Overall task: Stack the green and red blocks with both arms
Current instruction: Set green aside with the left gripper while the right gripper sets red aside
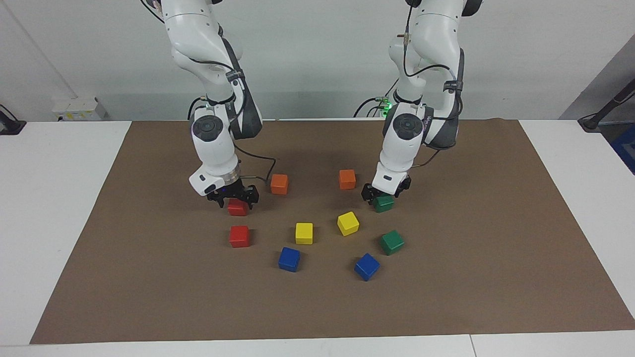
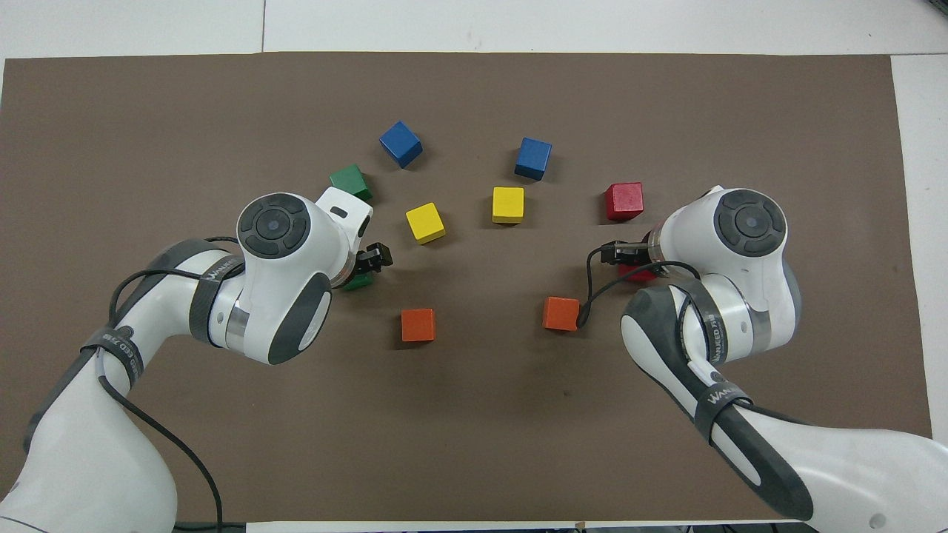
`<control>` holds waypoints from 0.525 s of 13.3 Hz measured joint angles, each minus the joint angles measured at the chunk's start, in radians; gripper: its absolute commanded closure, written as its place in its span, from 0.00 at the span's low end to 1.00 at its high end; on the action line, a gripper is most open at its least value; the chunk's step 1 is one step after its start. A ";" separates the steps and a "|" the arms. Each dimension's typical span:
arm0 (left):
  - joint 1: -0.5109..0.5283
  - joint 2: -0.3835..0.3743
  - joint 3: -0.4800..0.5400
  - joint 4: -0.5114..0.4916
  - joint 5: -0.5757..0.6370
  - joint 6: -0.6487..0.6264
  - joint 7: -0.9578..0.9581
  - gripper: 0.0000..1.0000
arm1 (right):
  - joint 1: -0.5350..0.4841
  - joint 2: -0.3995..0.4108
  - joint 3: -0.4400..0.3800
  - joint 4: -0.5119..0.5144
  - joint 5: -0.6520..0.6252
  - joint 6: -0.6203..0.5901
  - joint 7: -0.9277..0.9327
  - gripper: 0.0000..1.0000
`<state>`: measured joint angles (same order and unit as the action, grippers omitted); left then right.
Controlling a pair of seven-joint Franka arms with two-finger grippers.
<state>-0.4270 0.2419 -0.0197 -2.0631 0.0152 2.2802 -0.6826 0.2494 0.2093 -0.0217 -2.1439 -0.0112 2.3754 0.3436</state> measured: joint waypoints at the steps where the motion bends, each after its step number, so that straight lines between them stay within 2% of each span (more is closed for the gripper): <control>1: 0.000 0.000 0.000 -0.003 0.000 0.006 -0.010 0.00 | 0.000 0.000 0.000 -0.004 0.000 0.000 0.000 0.03; 3: 0.000 0.000 0.000 -0.012 0.000 0.025 -0.018 0.00 | 0.000 0.000 0.000 -0.006 0.000 0.002 0.000 0.23; 4: 0.000 0.000 0.000 -0.015 0.000 0.030 -0.019 0.00 | 0.000 0.000 0.000 -0.006 0.000 0.005 0.000 0.38; 6: 0.000 0.000 0.000 -0.019 0.000 0.037 -0.020 0.00 | 0.000 0.000 0.000 -0.006 0.000 0.006 0.000 0.82; 7: 0.000 0.000 0.000 -0.020 0.000 0.038 -0.020 0.11 | 0.000 0.000 0.000 -0.006 0.000 0.006 0.000 1.00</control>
<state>-0.4270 0.2420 -0.0197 -2.0834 0.0152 2.3181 -0.7030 0.2494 0.2093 -0.0217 -2.1501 -0.0112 2.3814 0.3436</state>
